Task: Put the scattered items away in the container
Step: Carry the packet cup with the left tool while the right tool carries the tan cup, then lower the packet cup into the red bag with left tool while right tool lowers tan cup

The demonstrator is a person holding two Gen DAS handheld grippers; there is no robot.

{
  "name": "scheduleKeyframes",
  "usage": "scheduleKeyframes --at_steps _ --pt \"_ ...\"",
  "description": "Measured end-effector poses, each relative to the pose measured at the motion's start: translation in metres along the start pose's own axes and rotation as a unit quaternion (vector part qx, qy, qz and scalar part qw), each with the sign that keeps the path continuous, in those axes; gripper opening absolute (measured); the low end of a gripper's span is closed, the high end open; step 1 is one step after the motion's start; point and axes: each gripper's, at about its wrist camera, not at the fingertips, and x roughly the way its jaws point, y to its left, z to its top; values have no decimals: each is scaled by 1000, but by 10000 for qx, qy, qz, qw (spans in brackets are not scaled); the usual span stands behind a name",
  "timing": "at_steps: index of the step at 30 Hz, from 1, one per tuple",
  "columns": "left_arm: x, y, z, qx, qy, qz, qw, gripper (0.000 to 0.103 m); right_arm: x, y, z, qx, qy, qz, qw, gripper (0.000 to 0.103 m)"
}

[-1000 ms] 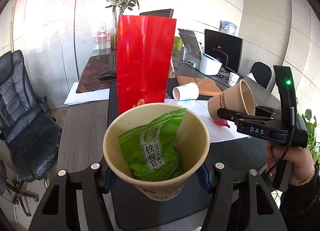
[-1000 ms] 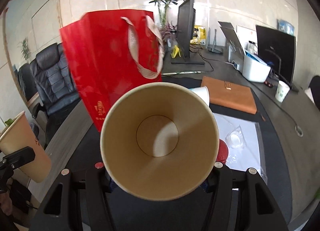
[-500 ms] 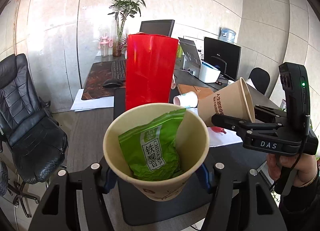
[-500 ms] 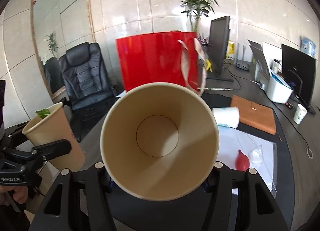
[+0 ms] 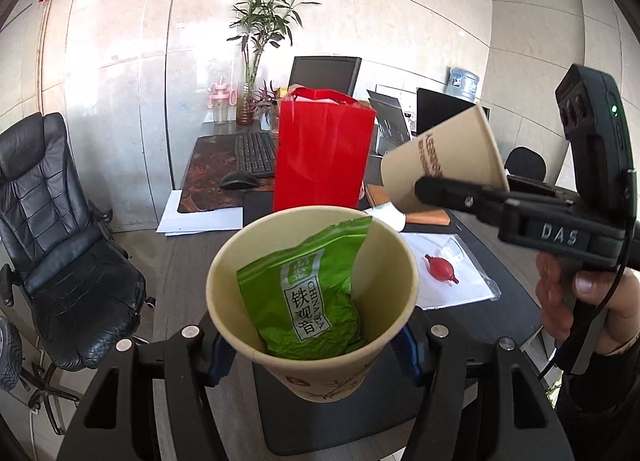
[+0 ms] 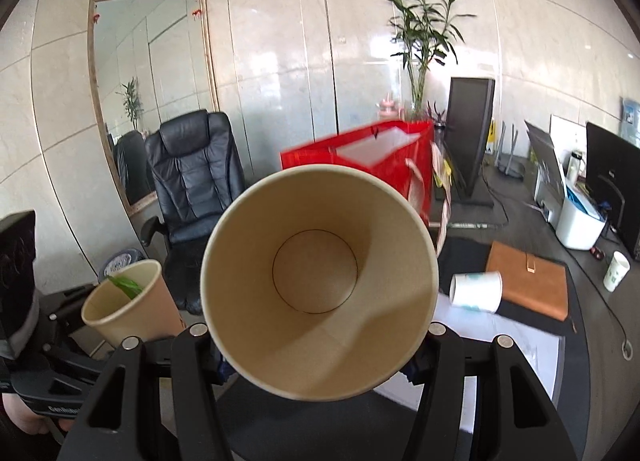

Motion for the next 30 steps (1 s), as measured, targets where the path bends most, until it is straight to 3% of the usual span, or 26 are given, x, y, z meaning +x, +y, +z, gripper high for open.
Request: scheduleKeyframes --at_steps 14,26,30 --pt "-4 12 77 171 -429 14 9989 68 7 -5 62 -85 -346 -14 9994 65" --pt "32 14 139 153 -496 -334 9981 68 17 -23 98 -167 -359 -73 9992 65" --pt "47 13 152 165 -508 -337 9980 68 33 -41 110 -8 -308 129 9994 65"
